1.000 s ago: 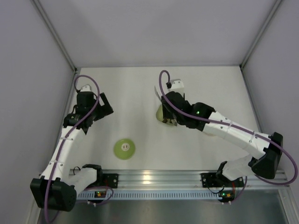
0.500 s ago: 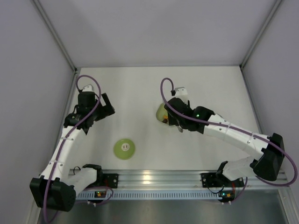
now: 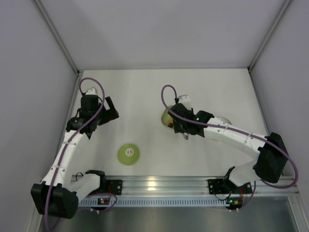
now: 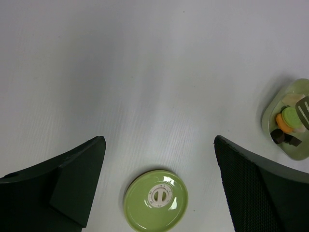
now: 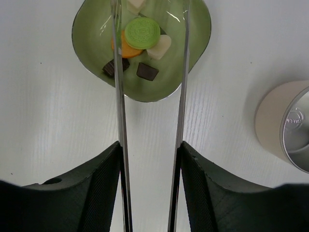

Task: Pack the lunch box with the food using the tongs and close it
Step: Pick up the fake food from the plate.

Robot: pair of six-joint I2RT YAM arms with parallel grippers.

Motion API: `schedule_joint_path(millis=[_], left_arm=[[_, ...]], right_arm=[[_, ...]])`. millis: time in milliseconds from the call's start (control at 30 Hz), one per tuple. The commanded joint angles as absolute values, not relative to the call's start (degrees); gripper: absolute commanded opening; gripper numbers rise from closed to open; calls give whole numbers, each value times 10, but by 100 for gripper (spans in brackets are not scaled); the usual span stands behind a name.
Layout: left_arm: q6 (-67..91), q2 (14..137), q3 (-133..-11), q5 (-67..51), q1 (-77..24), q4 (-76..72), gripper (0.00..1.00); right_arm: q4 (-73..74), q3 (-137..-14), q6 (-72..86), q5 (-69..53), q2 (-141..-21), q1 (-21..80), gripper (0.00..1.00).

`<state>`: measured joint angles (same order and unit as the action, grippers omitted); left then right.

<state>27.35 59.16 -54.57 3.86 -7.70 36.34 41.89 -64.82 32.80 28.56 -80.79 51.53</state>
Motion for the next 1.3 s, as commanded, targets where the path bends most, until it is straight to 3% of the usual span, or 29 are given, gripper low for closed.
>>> schedule_joint_path(millis=[0,500,600,733,833,1267], left_arm=[[268,594,-546,35,-80,335,99],[269,595,-544,35,-80,336,99],[268,597,-545,35,-80,336,99],[268,597,-544,34,-80,336,99],[268,597,-545,33,-80,336,99],[270,593,-545,27,-81,335,99]], right_arm=[[362,-651,321,279,-816,503,49],[329,-653,312,252,-862,490,43],[321,-648,312,247,-862,484,38],[317,-647,312,240,-861,480,21],[320,-650,310,238,-857,480,15],[400,-684,316,280,-772,480,6]])
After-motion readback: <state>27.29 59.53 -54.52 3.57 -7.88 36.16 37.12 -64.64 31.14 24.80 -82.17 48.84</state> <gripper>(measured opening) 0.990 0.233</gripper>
